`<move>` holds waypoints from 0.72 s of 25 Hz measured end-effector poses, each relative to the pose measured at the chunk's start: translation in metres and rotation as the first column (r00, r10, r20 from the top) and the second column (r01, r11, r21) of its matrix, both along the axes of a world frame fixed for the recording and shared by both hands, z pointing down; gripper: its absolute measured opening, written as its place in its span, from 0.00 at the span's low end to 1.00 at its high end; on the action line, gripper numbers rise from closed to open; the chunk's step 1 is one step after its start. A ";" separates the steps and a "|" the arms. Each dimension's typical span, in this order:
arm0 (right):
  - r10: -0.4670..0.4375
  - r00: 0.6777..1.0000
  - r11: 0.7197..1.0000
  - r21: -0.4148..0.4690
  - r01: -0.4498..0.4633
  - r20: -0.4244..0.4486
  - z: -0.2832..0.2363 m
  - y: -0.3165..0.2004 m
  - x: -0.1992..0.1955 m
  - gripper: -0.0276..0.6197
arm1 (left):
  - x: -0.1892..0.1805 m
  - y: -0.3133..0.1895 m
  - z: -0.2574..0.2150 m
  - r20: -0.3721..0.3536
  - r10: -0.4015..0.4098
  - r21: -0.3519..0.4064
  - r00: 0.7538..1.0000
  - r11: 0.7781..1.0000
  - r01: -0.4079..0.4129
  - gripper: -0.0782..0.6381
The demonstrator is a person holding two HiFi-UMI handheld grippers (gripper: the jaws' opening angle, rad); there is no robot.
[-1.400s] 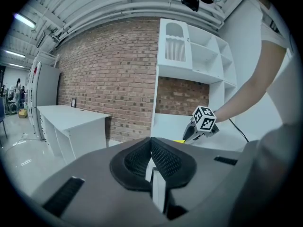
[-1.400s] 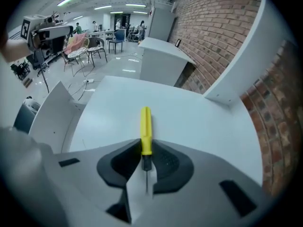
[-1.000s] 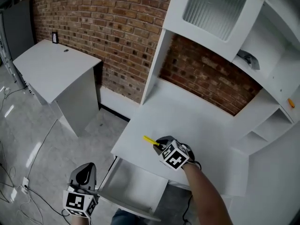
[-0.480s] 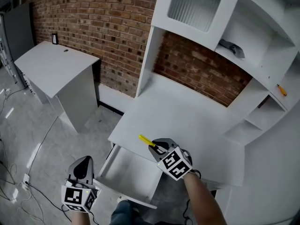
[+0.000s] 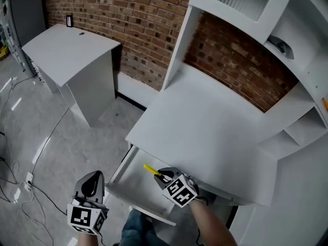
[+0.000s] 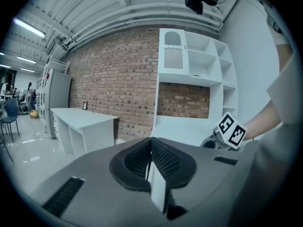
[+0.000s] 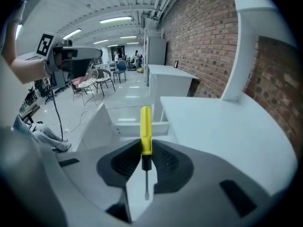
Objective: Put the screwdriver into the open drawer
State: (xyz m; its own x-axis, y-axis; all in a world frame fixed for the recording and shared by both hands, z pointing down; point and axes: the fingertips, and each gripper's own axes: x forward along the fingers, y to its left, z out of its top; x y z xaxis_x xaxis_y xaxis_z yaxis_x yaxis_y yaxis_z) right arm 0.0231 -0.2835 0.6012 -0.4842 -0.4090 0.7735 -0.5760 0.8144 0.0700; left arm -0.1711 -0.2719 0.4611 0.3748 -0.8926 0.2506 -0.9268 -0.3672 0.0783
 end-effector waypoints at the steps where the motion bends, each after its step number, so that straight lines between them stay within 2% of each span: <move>1: -0.001 1.000 1.000 -0.028 0.001 -0.006 0.018 0.002 -0.003 0.17 | -0.001 -0.001 0.005 0.002 -0.004 -0.014 1.000 1.000 0.004 0.13; 9: -0.005 0.989 0.986 -0.167 -0.020 -0.146 0.156 0.014 -0.013 0.17 | -0.009 -0.001 0.055 0.011 -0.016 -0.096 1.000 0.995 0.017 0.13; 13: 0.002 0.984 0.979 -0.199 -0.038 -0.178 0.192 0.013 -0.017 0.17 | -0.016 0.001 0.070 0.012 -0.030 -0.125 0.999 0.992 0.031 0.13; 18: -0.025 0.964 0.980 -0.197 -0.028 -0.264 0.221 0.015 -0.021 0.17 | -0.025 0.009 0.082 0.033 -0.019 -0.143 0.999 0.989 0.024 0.13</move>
State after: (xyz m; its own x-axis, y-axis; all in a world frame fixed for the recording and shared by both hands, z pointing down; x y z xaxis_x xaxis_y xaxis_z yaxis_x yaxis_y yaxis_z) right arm 0.0023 -0.2684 0.8219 -0.2510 -0.2359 0.9388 -0.5599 0.8265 0.0580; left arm -0.1961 -0.2630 0.5427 0.3458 -0.8546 0.3875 -0.9373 -0.3342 0.0994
